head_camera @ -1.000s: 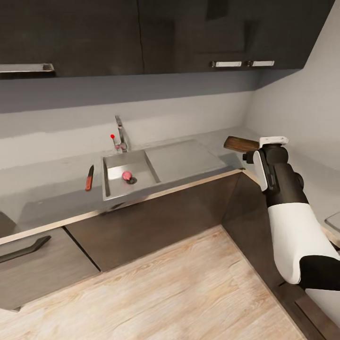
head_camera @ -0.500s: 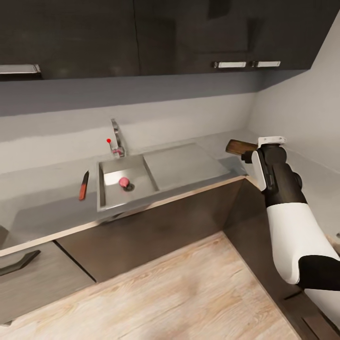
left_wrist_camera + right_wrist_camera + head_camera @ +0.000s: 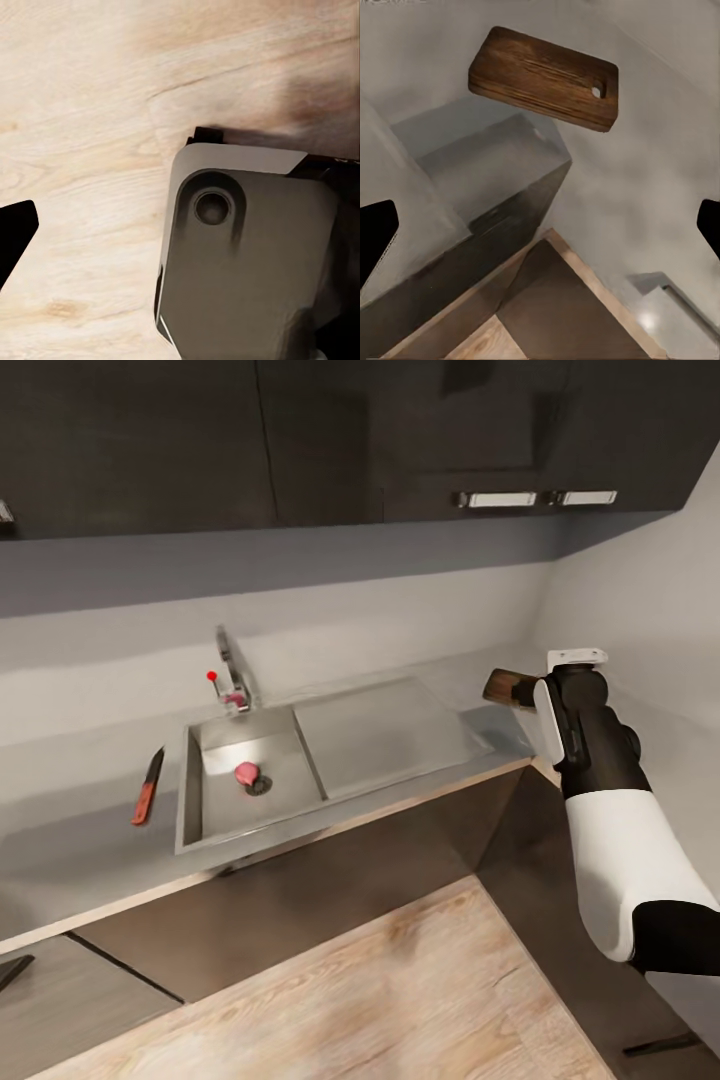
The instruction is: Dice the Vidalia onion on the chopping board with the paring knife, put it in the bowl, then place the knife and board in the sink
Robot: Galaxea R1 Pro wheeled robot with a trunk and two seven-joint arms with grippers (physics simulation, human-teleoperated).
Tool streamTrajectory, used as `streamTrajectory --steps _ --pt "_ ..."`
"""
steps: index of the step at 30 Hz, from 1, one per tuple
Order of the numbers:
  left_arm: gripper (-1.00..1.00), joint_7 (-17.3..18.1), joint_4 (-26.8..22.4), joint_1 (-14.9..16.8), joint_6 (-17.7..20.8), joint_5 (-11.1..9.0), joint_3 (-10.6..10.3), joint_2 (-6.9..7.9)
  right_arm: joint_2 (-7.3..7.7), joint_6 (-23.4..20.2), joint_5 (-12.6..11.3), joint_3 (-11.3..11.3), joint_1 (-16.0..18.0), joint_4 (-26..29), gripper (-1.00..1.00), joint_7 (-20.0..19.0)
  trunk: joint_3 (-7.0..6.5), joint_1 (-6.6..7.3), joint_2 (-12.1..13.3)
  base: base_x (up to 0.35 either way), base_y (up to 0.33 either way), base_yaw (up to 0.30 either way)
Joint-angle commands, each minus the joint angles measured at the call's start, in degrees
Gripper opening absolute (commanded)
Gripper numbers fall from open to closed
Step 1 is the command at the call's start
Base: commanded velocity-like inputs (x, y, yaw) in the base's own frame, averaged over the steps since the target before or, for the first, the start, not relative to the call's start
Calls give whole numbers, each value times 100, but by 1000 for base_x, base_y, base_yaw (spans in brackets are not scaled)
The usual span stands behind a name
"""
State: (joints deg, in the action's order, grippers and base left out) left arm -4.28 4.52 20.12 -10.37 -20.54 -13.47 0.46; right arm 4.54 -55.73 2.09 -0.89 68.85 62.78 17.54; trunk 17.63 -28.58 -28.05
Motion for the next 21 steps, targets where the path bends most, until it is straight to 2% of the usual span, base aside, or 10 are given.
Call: streamTrajectory --steps 1,7,21 --pt "100 -3 23 10 -35 -37 -46 -3 3 -29 22 2 2 5 100 -8 9 -6 -8 333 -106 0" --pt "100 -3 23 10 -35 -35 -45 -3 3 -26 21 1 -3 6 100 -8 2 -6 -8 330 -72 -124" --pt "100 -3 23 10 -35 -36 -42 59 3 -17 19 -8 -23 -1 100 -29 -41 -6 -8 322 -3 -253"
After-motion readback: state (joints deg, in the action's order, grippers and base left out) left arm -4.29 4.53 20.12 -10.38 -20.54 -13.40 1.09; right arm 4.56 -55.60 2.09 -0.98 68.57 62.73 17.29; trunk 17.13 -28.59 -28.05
